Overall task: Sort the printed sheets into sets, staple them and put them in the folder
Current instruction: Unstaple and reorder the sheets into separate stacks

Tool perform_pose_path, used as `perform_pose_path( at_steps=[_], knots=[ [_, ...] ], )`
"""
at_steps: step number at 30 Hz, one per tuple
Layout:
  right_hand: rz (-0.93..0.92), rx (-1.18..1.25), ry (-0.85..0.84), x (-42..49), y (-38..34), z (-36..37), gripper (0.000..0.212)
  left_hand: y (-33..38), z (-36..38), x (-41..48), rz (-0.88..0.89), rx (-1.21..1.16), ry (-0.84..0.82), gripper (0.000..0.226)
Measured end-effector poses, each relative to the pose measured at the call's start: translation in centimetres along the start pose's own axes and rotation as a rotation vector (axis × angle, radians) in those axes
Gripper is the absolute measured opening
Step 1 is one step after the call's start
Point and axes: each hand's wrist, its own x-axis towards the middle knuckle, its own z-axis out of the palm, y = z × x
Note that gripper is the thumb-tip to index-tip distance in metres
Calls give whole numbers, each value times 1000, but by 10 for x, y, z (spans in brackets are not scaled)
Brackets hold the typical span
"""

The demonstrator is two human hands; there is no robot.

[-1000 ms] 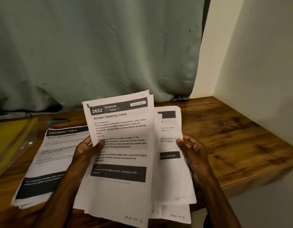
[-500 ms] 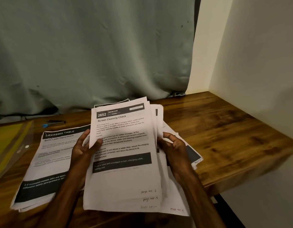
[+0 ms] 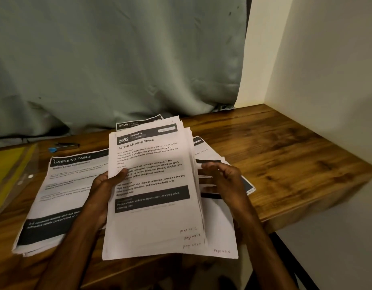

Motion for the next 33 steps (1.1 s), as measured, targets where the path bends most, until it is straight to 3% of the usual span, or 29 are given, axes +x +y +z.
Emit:
perform_pose_path(
  at_steps=[2,4,8,11,18,24,30,33],
  knots=[
    [-158,-352,227,12,14,-16,7,0,0,0,4,-4,2,35],
    [-204,-646,365,21,23,-26,23,0,1,-1,11,-2,2,34],
    [-91,-815,322,25,28,-26,62,0,1,-1,22,3,-8,36],
    [-34,-880,261,27,33,-17,64,0,1,-1,19,5,-5,38],
    [-37,-782,233,33,30,-17,51,-3,3,1,31,61,22,30],
    [-102,-527,255,34,30,-26,15,-13,2,10,191,282,107,12],
    [-159,-491,369,34,22,-39,8,-26,-1,20,333,516,91,23],
    [-157,-490,345,34,23,-39,20,-28,-3,22,390,542,95,23]
  ],
)
